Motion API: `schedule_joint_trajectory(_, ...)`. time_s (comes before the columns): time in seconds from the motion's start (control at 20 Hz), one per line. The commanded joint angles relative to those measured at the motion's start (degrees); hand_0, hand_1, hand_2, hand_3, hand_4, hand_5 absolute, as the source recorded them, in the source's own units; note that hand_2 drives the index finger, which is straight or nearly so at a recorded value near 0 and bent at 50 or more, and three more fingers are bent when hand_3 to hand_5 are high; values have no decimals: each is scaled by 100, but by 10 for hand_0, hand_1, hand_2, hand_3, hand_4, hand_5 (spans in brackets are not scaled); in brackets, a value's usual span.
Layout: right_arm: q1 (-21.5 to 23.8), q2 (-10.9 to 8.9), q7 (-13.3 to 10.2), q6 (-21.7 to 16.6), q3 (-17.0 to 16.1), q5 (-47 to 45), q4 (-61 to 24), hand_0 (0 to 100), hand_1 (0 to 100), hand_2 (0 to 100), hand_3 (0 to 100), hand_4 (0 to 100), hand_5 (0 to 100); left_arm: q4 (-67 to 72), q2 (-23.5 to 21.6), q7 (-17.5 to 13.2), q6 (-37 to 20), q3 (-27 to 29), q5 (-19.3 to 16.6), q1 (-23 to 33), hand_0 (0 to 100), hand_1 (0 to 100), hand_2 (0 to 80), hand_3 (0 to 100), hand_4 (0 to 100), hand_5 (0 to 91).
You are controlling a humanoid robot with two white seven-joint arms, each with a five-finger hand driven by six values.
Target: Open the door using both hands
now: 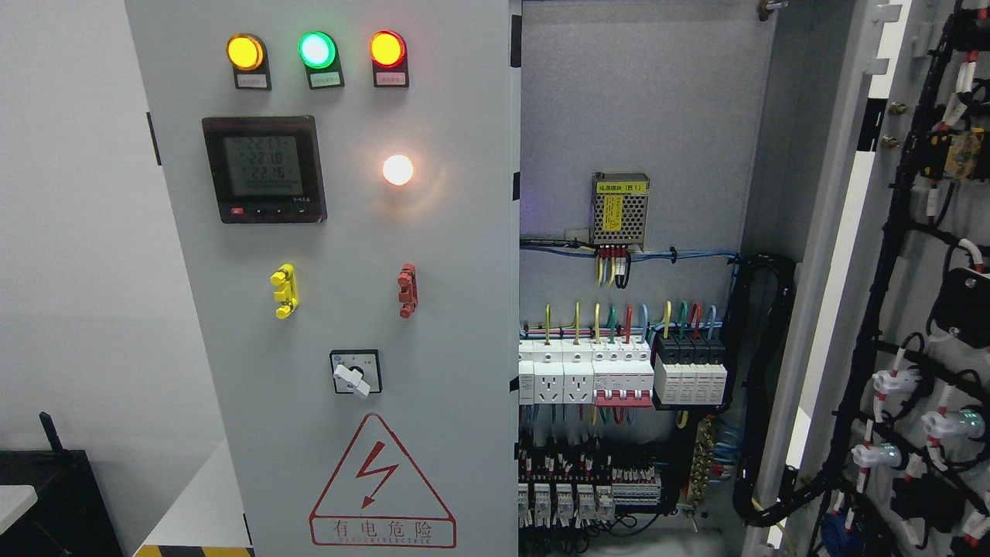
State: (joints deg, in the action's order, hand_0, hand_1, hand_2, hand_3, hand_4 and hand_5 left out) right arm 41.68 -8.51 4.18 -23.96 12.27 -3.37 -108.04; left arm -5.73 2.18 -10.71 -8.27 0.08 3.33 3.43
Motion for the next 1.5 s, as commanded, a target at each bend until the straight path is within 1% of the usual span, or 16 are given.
schedule_joint_trajectory(0.0,-669,297,-5,31,3,3,-314,382,0,0,0,0,0,-7,1,-1,9,-96,1,0,0,0,0,0,0,0)
schedule_joint_trajectory(0.05,-818,349,-5,49,-5,12,-305,382,0,0,0,0,0,-7,1,-1,18,-96,1,0,0,0,0,0,0,0)
schedule_joint_trajectory(0.1,-1002,358,-5,93,-14,21,-296,382,0,0,0,0,0,-7,1,-1,18,-96,1,0,0,0,0,0,0,0)
schedule_joint_trajectory(0.35,-1732,359,-14,400,-41,21,-288,382,0,0,0,0,0,-7,1,-1,9,-105,1,0,0,0,0,0,0,0)
schedule_joint_trajectory(0.55,-2172,376,-14,909,-32,21,-288,383,0,0,0,0,0,-7,1,-1,18,-96,1,0,0,0,0,0,0,0)
schedule_joint_trajectory(0.7,-2593,438,-5,1357,-6,3,-174,382,0,0,0,0,0,-7,1,-1,18,-96,1,0,0,0,0,0,0,0)
schedule_joint_trajectory(0.8,-2892,490,-5,1507,3,3,-42,382,0,0,0,0,0,-7,1,-1,18,-96,1,0,0,0,0,0,0,0)
schedule_joint_trajectory(0.95,-3227,596,-5,1753,3,-32,90,382,0,0,0,0,0,-7,1,-1,18,-96,1,0,0,0,0,0,0,0)
schedule_joint_trajectory(1.1,-3596,605,-5,1956,21,-41,222,382,0,0,0,0,0,-7,1,-1,9,-105,1,0,0,0,0,0,0,0)
schedule_joint_trajectory(1.2,-3754,605,-5,1991,30,-32,275,382,0,0,0,0,0,-7,1,-1,18,-105,1,0,0,0,0,0,0,0)
schedule_joint_trajectory(1.3,-3878,631,-5,2149,56,-32,284,383,0,0,0,0,0,-7,1,-1,18,-105,1,0,0,0,0,0,0,0)
schedule_joint_trajectory(1.45,-4097,806,13,2421,65,-41,310,383,0,0,0,0,0,-7,1,-1,9,-96,1,0,0,0,0,0,0,0)
